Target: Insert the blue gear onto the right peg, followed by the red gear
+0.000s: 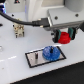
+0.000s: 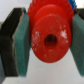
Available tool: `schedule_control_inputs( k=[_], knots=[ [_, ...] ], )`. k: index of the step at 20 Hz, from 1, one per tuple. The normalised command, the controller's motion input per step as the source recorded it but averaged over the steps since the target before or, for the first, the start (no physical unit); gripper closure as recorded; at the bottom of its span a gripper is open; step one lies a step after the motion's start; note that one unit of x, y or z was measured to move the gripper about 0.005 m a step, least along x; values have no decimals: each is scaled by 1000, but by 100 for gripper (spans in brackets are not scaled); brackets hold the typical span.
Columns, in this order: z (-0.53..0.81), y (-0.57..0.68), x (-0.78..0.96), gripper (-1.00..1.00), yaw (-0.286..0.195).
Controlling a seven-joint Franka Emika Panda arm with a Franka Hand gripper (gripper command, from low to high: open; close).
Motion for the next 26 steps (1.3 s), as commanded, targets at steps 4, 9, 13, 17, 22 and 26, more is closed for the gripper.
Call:
schedule_control_inputs(
  k=[4,9,13,17,22,26],
  knots=[
    [-25,-224,226,100,0],
    [-97,-178,80,100,0],
    [-146,-136,42,100,0],
    [-187,-172,77,100,0],
    [-233,-159,68,100,0],
    [-3,-27,51,100,0]
  ],
)
